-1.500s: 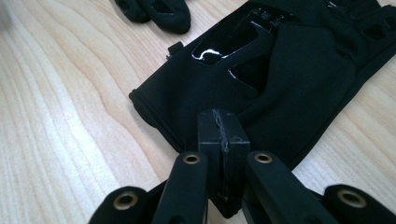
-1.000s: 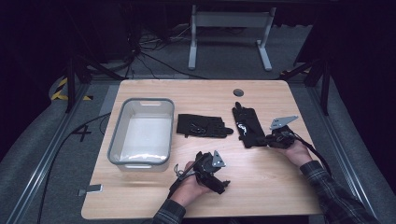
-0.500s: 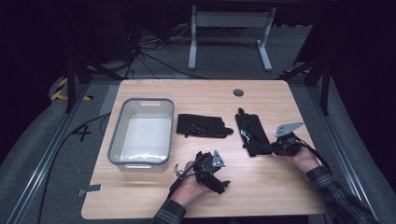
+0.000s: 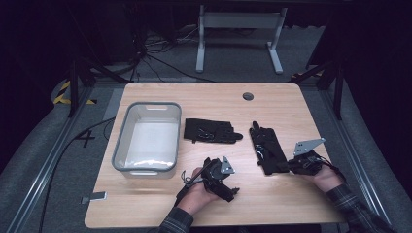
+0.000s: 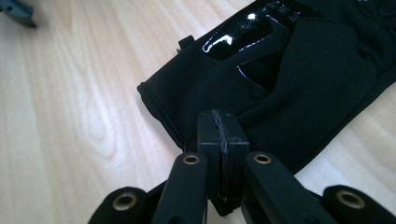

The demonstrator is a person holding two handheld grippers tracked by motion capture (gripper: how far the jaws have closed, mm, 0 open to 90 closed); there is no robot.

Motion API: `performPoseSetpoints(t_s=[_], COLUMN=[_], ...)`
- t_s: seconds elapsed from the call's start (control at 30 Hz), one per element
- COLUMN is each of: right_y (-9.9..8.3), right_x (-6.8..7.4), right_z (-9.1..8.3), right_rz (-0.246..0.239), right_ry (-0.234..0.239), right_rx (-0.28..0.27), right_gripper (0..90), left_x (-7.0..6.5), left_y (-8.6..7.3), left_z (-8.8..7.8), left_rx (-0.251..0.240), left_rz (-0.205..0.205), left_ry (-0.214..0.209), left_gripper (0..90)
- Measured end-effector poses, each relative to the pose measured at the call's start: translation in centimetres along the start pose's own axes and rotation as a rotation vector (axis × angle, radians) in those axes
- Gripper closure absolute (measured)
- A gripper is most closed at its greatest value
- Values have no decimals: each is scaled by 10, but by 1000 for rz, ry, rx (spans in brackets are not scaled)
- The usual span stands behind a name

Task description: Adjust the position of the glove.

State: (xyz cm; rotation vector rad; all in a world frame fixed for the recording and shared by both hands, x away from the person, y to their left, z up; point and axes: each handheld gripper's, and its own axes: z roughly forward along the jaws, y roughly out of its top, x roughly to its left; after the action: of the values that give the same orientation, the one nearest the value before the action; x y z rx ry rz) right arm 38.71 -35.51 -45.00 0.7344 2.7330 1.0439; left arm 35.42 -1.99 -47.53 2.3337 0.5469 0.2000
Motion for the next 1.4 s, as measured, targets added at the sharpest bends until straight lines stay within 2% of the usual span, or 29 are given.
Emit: performPoseSetpoints(t_s=[0.47, 0.87, 1.13, 1.2, 1.3, 1.4], right_y=[-17, -28, -31, -29, -27, -24], right_x=[32, 63, 72, 73, 71, 65], right_z=[-12, -17, -19, -20, -23, -26], right_rz=[-38, -66, -81, -102, -105, -91], right_ry=[43, 109, 122, 115, 99, 59], right_rx=[10, 11, 16, 17, -10, -38], right_gripper=[900, 900, 900, 896, 859, 755], left_x=[0, 0, 0, 0, 0, 1], left_y=[0, 0, 0, 0, 0, 0], left_z=[0, 0, 0, 0, 0, 0], left_rx=[0, -1, 0, 0, 1, 1], left_rz=[0, -1, 0, -1, -1, -2], left_ry=[0, 0, 0, 1, 1, 1], left_gripper=[0, 0, 0, 0, 0, 0])
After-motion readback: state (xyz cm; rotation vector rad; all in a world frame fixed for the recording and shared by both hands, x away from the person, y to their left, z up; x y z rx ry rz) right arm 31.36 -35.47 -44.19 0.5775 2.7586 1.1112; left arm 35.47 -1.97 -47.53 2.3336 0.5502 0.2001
